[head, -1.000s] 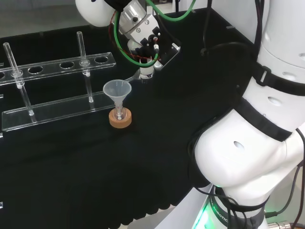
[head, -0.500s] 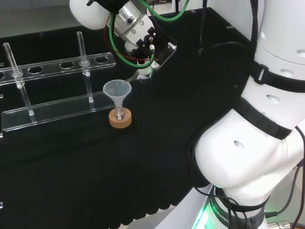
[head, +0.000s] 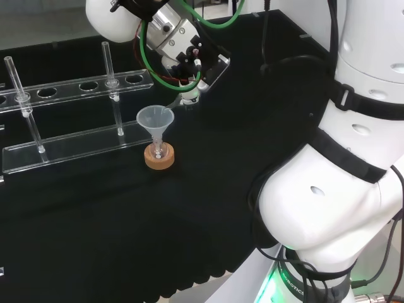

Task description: Pour all the NaCl from the weighing funnel into the round-bottom flask.

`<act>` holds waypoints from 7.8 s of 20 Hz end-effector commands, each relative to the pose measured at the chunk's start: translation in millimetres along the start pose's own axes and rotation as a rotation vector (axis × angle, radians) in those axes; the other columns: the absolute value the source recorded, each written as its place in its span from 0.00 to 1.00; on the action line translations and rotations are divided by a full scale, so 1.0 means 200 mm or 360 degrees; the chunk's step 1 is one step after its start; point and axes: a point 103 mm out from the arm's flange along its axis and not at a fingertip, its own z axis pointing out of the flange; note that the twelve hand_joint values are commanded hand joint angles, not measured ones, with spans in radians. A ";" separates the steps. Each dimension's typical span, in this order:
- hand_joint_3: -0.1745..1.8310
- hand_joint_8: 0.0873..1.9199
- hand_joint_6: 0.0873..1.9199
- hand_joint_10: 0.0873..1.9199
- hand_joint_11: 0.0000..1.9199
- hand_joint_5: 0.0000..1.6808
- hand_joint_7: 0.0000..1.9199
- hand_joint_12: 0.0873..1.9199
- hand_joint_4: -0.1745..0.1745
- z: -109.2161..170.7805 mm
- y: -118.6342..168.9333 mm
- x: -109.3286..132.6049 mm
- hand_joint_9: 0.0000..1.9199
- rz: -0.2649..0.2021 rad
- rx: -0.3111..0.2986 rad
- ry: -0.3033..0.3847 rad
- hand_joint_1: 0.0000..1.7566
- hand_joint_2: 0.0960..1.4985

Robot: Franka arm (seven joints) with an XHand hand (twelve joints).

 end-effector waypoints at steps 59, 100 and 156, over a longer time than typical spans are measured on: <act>0.31 0.06 0.37 0.00 0.69 0.70 0.75 0.34 1.00 -0.15 -0.01 0.08 0.84 0.0062 0.0029 -0.0345 0.62 0.50; 0.31 0.06 0.38 0.00 0.68 0.70 0.75 0.34 1.00 -0.19 -0.02 0.12 0.83 0.0118 0.0058 -0.0504 0.62 0.51; 0.32 0.06 0.38 0.00 0.68 0.70 0.74 0.34 1.00 -0.19 -0.03 0.09 0.83 0.0138 0.0038 -0.0464 0.62 0.50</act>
